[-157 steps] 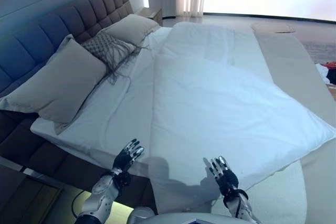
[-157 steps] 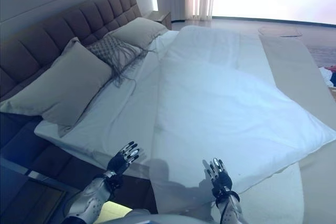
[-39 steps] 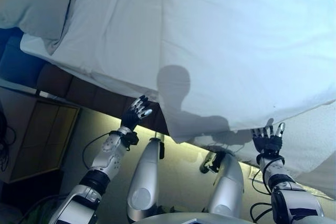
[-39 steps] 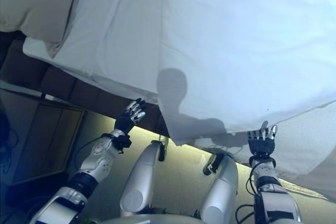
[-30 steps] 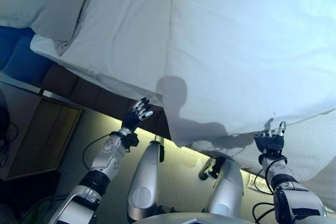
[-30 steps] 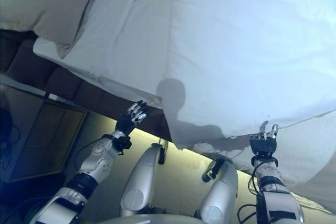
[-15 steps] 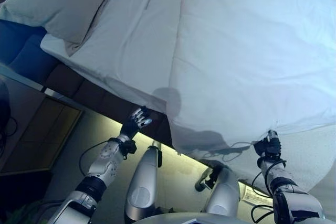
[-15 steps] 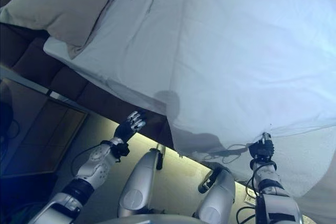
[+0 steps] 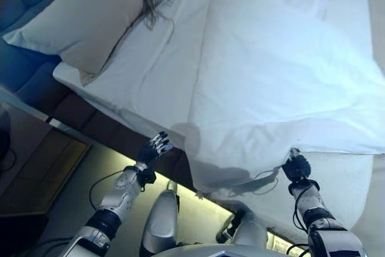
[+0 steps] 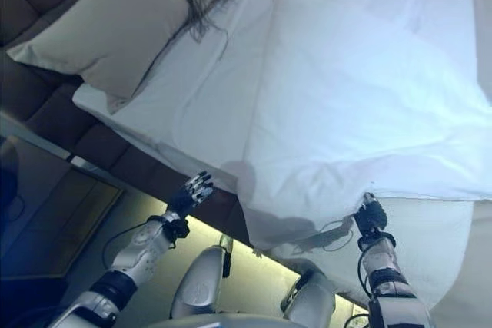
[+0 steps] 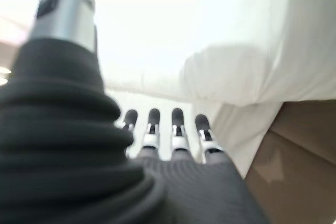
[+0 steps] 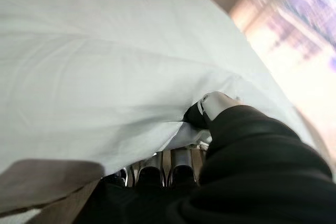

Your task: Make the bed neatly

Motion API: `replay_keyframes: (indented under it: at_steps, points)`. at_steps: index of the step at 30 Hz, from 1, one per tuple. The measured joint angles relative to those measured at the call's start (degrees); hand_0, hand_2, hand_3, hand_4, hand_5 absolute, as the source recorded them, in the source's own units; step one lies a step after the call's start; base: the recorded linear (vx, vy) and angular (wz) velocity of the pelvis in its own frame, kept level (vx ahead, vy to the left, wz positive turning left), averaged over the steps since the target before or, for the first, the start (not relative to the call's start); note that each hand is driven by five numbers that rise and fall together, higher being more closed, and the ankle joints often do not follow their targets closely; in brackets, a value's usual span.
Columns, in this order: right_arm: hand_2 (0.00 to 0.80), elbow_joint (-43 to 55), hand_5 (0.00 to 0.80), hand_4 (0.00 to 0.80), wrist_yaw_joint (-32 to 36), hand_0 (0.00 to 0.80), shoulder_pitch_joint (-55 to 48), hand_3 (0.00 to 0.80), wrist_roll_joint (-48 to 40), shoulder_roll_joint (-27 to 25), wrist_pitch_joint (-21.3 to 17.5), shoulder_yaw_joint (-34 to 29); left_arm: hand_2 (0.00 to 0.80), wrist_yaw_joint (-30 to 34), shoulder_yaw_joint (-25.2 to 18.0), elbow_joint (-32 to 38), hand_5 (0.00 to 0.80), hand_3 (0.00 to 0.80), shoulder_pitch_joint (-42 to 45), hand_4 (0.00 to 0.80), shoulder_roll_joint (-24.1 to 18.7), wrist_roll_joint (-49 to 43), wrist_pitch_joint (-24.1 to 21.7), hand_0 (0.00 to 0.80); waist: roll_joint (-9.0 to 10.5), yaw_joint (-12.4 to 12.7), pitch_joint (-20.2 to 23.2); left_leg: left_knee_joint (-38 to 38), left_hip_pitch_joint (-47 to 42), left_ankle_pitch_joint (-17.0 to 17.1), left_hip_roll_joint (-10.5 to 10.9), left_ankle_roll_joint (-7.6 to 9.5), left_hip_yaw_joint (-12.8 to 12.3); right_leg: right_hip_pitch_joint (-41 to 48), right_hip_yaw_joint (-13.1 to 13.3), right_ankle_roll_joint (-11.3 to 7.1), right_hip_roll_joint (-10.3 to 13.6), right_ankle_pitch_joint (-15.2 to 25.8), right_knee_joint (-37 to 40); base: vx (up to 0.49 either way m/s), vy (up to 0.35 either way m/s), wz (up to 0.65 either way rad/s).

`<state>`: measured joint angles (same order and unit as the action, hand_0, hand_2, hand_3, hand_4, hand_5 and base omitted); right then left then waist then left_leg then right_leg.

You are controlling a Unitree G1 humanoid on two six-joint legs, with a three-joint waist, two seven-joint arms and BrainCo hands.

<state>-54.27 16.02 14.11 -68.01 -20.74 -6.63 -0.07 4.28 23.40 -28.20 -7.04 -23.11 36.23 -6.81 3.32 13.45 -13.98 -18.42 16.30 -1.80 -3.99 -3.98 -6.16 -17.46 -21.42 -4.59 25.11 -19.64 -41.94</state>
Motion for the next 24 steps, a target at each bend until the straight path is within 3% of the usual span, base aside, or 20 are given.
replay_keyframes:
  at_steps: [5, 11, 19, 24]
  points:
    - [0.8, 8.1, 0.8, 0.8, -6.7, 0.8, -0.7, 0.8, 6.6, 2.4, 2.5, 6.5, 0.0, -9.2, 0.1, 0.2, 0.0, 0.0, 0.5, 0.0, -0.7, -14.8, 0.5, 0.0, -0.09, 0.1, 2.3, 4.0, -3.9, 0.8, 0.1, 0.53, -0.2, 3.4, -0.5, -0.21, -0.8, 0.1, 2.4, 0.074, 0.016, -0.03]
    - [0.8, 16.1, 0.8, 0.8, -14.4, 0.8, -1.3, 0.8, 9.7, 4.5, 5.7, 13.6, 0.0, -21.2, 0.1, 3.0, 0.0, 0.0, 0.3, 0.0, -0.9, -26.8, 4.8, 0.0, -0.82, -0.1, 3.6, 7.5, -8.1, 1.7, 0.4, 1.37, -0.4, 6.6, -1.0, 0.02, -1.1, 0.0, 4.0, 0.057, 0.01, -0.03]
    - [0.8, 20.5, 0.8, 0.8, -20.9, 0.8, -1.8, 0.8, 12.3, 7.8, 8.0, 19.0, 0.0, -31.1, 0.6, 3.5, 0.0, 0.0, 0.9, 0.0, 1.3, -31.0, 11.3, 0.0, -2.25, -0.1, 5.4, 9.2, -10.7, 2.3, 0.8, 1.56, -0.3, 8.4, -1.2, -0.83, -1.0, 0.2, 4.8, 0.026, -0.023, -0.02]
    - [0.8, 23.2, 0.8, 0.8, -24.7, 0.8, -1.8, 0.8, 13.4, 8.2, 8.4, 20.3, 0.0, -31.0, 5.5, 3.1, 0.0, 0.0, 0.8, 0.0, 3.4, -31.7, 16.0, 0.0, -2.48, -0.1, 5.6, 9.2, -10.7, 2.4, 0.9, 1.31, -0.2, 8.4, -1.4, -0.85, -0.6, 0.0, 4.3, -0.04, -0.115, 0.04]
